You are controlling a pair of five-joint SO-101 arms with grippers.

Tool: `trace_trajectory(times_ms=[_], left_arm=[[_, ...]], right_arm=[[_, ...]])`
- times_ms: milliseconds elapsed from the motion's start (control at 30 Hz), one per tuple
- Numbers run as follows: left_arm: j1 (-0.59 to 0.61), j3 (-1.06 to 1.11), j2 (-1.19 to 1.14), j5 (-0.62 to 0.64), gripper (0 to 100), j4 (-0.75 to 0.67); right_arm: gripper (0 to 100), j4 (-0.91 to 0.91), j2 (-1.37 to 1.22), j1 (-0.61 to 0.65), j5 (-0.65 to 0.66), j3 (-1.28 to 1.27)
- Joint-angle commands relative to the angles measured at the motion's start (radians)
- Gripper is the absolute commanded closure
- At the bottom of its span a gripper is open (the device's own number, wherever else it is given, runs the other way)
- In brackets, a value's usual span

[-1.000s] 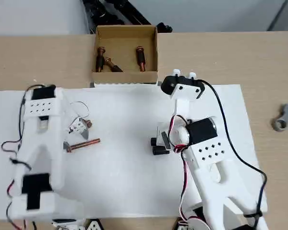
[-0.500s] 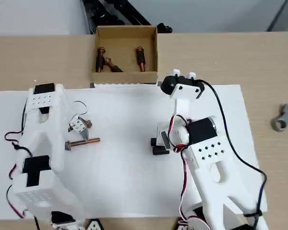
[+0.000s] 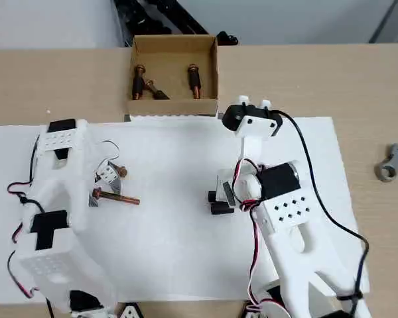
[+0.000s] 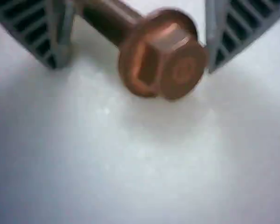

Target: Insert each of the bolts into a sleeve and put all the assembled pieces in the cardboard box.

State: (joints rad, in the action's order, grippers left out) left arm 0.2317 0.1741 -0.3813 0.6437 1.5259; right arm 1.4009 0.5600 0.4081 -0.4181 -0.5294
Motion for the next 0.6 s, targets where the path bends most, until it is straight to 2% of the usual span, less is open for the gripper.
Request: trace_trajectory(times_ms=[0,100,233,567], left_arm=[[-0.005,0.002,-0.061,0.003,81,-0.046],[-0.006,-0.021,-0.055,-0.008,88,-0.032],[-0.009,-0.108,-0.051,-0.103,100,0.023],[-0.005,-0.298,-0.052,-0.12,99,0.149]], right_arm=[[65.4,-0.013,0.021,0.004,-0.011,-0.002],[65.4,-0.013,0.021,0.004,-0.011,-0.002],[65.4,-0.01,0.021,0.004,-0.011,-0.002],[65.4,-0.005,0.021,0.004,-0.011,-0.002]])
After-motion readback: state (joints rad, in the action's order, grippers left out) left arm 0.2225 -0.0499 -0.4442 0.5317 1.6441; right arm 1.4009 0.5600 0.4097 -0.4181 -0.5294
